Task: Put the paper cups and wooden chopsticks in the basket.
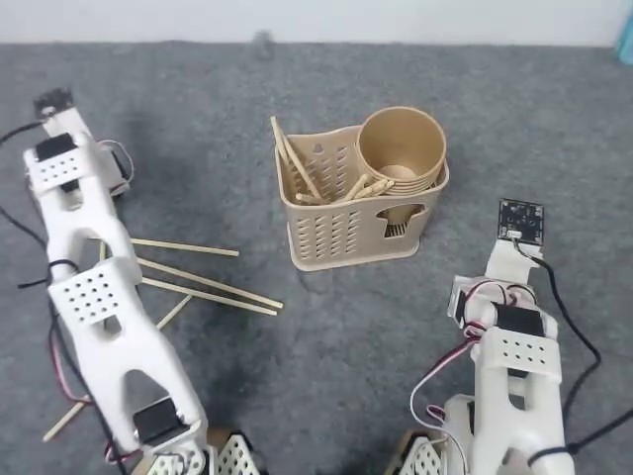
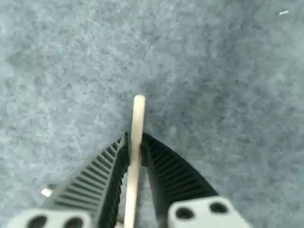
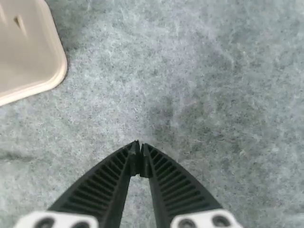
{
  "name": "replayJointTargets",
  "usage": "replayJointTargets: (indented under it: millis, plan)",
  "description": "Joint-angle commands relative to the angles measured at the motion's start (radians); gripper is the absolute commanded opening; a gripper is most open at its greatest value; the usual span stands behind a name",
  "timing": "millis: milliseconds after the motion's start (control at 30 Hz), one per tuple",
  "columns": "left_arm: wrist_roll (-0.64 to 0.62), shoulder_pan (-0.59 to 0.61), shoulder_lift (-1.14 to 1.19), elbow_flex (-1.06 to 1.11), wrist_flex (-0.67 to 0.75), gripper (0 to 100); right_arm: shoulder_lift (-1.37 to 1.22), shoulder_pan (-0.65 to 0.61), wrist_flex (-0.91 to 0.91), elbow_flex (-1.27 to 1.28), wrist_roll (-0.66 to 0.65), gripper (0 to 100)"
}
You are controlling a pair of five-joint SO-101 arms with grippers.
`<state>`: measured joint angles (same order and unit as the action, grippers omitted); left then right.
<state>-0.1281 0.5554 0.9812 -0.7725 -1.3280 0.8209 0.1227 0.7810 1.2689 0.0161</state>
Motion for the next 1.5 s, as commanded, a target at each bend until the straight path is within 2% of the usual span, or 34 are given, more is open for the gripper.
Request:
replayJointTargets:
  millis: [0, 333, 533, 700, 900, 1000, 1167, 1333, 1467]
  plan:
    - [0.002, -0.026, -0.048, -0.013, -0.005, 3, 0.018, -0.007, -0.012, -0.003, -0.012, 0.8]
    - [0.002, -0.043, -0.213, -0.082, -0.107, 1, 0.018, -0.007, -0.013, -0.003, -0.014, 0.8]
    - [0.002, -0.058, -0.382, -0.213, -0.288, 1, 0.019, -0.007, -0.015, -0.003, -0.014, 0.8]
    - [0.003, -0.080, -0.494, -0.234, -0.425, 1, 0.022, -0.007, -0.013, -0.003, -0.014, 0.8]
    - [0.011, -0.028, -0.631, -0.136, -0.428, 1, 0.025, -0.005, -0.012, -0.003, -0.014, 0.8]
    - [0.014, 0.040, -0.723, -0.094, -0.419, 1, 0.027, -0.005, -0.012, -0.003, -0.014, 0.8]
    - [0.008, 0.129, -0.856, -0.085, -0.347, 1, 0.027, -0.007, -0.012, -0.003, -0.015, 0.8]
    - [0.005, 0.100, -0.988, -0.082, -0.310, 1, 0.027, -0.007, -0.012, -0.003, -0.015, 0.8]
    - [0.008, 0.051, -1.128, -0.079, -0.385, 1, 0.027, -0.001, -0.012, -0.003, -0.015, 0.8]
